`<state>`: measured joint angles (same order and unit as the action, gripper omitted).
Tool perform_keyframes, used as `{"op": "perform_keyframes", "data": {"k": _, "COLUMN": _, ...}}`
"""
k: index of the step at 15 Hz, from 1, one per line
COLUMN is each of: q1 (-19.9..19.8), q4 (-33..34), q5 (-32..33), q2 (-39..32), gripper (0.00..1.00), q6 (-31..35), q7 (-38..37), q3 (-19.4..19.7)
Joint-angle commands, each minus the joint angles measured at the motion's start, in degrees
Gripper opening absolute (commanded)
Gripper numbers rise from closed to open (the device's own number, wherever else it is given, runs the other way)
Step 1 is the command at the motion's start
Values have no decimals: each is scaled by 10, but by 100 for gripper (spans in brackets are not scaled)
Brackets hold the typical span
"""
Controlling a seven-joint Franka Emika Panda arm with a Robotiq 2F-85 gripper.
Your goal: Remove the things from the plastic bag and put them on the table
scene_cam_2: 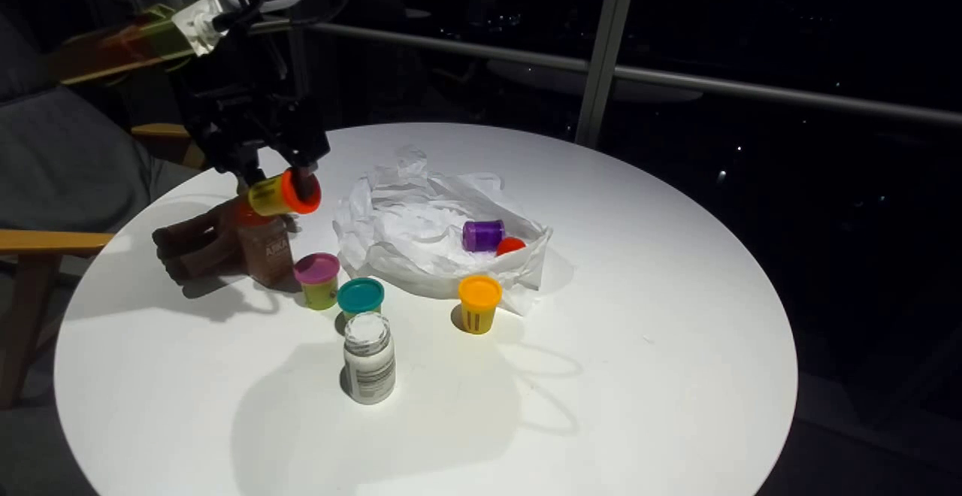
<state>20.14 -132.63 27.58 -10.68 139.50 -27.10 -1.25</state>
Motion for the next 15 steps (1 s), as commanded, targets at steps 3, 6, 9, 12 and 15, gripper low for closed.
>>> {"op": "perform_keyframes", "data": {"k": 3, "q1": -54, "q4": -57, "q5": -200, "q2": 28, "gripper": 27, "q6": 17, "q7": 210, "q3": -80}}
{"op": "perform_keyframes", "data": {"k": 6, "q1": -72, "q4": -53, "q5": -308, "q2": 11, "gripper": 27, "q6": -17, "q7": 322, "q3": -109}}
{"op": "perform_keyframes", "data": {"k": 9, "q1": -61, "q4": -52, "q5": -272, "q2": -13, "gripper": 27, "q6": -1, "q7": 283, "q3": -101}}
{"op": "perform_keyframes", "data": {"k": 12, "q1": -50, "q4": -42, "q5": -227, "q2": -52, "gripper": 27, "q6": 39, "q7": 231, "q3": -93}}
{"op": "perform_keyframes", "data": {"k": 15, "q1": -35, "q4": -40, "q5": -178, "q2": -82, "gripper": 27, "q6": 84, "q7": 188, "q3": -81}}
